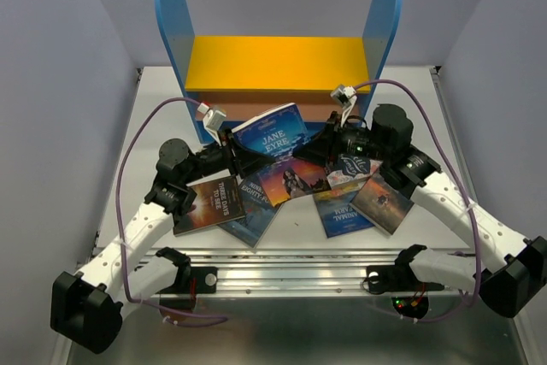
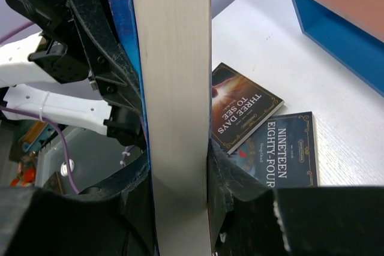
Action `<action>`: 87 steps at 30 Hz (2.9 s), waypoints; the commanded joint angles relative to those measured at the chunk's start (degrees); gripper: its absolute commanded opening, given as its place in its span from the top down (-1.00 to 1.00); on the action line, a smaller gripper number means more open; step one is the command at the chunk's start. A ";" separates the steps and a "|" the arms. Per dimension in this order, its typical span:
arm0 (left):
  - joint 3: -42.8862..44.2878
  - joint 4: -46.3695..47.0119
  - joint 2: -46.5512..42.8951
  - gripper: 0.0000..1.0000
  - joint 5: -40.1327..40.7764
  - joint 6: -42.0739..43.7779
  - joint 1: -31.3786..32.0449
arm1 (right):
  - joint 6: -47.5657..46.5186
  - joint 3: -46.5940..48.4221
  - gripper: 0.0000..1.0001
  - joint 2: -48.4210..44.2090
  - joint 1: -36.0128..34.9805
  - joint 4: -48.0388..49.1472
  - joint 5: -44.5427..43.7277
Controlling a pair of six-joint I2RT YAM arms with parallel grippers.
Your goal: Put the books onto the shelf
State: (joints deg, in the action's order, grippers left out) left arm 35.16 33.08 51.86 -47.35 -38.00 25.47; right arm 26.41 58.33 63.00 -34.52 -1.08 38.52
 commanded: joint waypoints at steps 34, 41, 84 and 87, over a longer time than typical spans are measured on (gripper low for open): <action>40.26 -13.87 6.32 1.00 64.21 41.39 13.90 | -7.60 -4.27 -1.00 -8.16 0.25 -6.92 -35.88; 39.81 0.20 13.62 1.00 73.98 52.39 13.11 | -8.48 -3.31 -1.00 -6.06 0.25 -6.92 -35.98; 46.58 -2.49 32.70 0.82 69.67 43.19 -7.19 | -8.66 -0.05 -1.00 3.09 0.25 -6.13 -30.96; 47.46 -4.77 32.87 0.80 72.31 41.96 -7.19 | -8.22 0.03 -1.00 3.27 0.25 -6.21 -30.61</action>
State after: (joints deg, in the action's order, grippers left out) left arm 78.83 28.36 87.09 21.28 5.87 18.63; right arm 17.87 55.61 66.30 -34.48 -9.43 6.96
